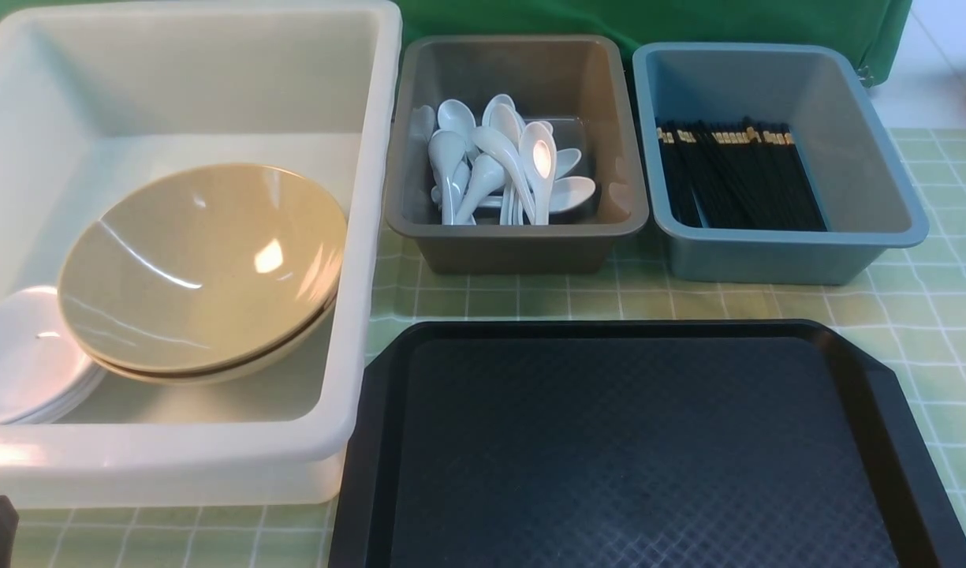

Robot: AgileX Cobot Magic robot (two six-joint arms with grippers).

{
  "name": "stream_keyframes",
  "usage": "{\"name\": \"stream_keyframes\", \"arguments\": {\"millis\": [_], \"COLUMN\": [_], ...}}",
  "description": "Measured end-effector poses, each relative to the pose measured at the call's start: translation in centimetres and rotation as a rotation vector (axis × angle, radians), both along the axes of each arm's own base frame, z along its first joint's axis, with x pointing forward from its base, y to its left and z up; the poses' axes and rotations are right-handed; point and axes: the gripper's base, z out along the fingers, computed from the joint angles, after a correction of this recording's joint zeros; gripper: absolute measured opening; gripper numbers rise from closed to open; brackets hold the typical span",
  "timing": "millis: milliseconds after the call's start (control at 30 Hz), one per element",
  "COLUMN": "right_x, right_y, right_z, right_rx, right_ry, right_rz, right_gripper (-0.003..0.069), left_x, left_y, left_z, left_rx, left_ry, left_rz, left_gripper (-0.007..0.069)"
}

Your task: On green table put chopsticks spoon bowls plates into blue grey white boxes.

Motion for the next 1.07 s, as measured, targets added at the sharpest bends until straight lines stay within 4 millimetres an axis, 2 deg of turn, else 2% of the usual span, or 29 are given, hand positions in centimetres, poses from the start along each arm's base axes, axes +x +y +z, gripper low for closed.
{"name": "stream_keyframes", "arguments": {"millis": [1067], "right_x": [0.00], "right_y": [0.00], "right_z": [0.00], "right_rx": [0.000], "right_ry": [0.000], "right_rz": [0.000], "right_gripper": [0.0224], "left_x": [0.01], "left_y": [0.00], "left_z": [0.02], "left_rx": [0.000], "left_ry": [-0.002], "left_rz": [0.000], "left_gripper": [-0.0001]}}
